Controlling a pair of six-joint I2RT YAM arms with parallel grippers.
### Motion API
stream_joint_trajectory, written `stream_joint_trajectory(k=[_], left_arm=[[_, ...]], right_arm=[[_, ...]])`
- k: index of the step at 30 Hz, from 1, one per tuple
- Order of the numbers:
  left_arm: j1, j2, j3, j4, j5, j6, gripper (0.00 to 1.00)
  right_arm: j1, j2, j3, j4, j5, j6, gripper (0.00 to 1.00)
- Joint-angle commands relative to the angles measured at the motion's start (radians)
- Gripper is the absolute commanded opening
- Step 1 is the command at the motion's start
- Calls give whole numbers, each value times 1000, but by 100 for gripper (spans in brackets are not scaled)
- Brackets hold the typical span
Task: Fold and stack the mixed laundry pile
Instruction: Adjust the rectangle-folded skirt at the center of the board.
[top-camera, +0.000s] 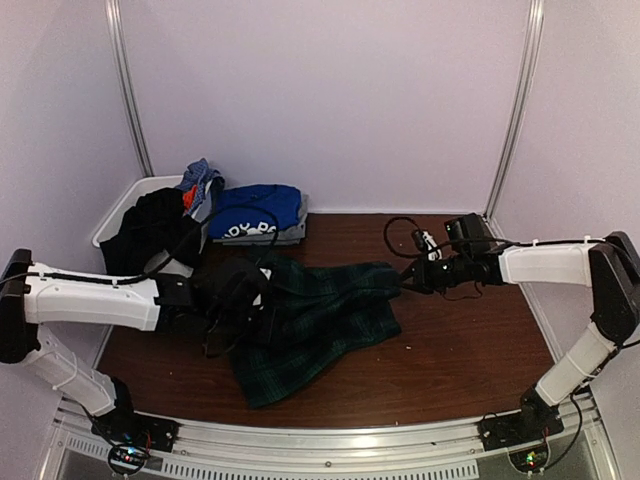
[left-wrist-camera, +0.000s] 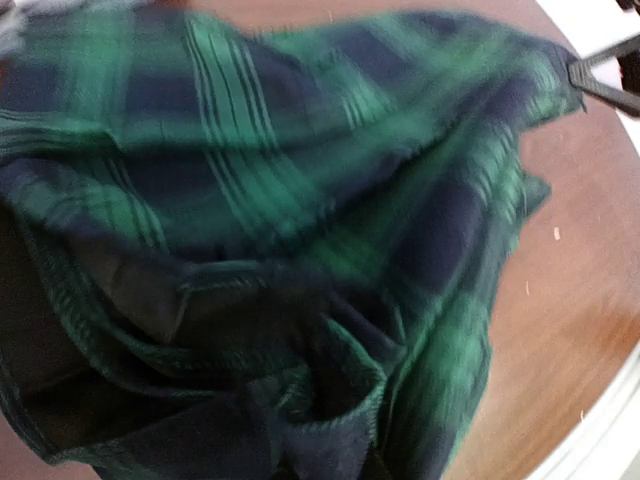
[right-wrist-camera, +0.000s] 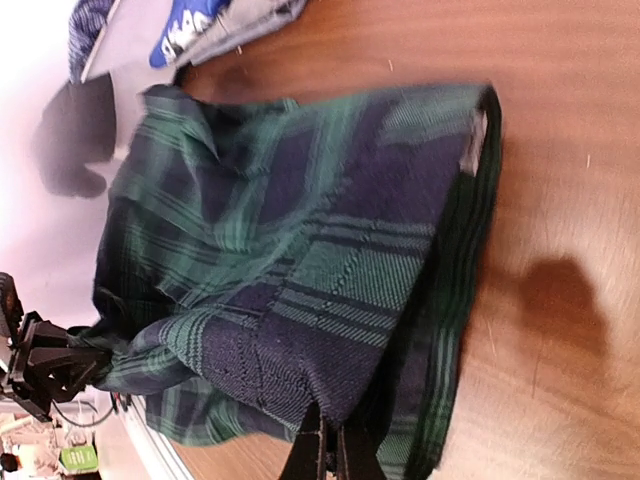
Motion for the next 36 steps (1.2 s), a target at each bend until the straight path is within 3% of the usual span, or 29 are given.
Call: stream_joint_trajectory(k=[1, 5, 9, 17, 21, 25, 31, 36], left_arm=[[-41, -111, -126, 77, -5, -163, 18], [-58, -245, -222, 116, 40, -154, 33], [-52, -320, -153, -29, -71, -90, 62], [-35, -150, 90, -290, -90, -50, 81], [-21, -17, 171, -382, -50, -53, 82], [-22, 75, 175, -466, -27, -62, 75], [-91, 10, 83, -346, 61, 42, 72], [-91, -65, 62, -317, 151, 226, 67]], right_arm=[[2, 5, -103, -37, -69, -60, 0], [5, -2, -161, -56, -73, -89, 0], [9, -3, -167, -76, -94, -104, 0], [12, -10, -121, -125, -87, -126, 0], [12, -9, -110, -138, -89, -135, 0], [12, 7, -104, -150, -102, -149, 0], [14, 12, -98, -163, -104, -161, 0], [14, 6, -97, -188, -95, -177, 0]])
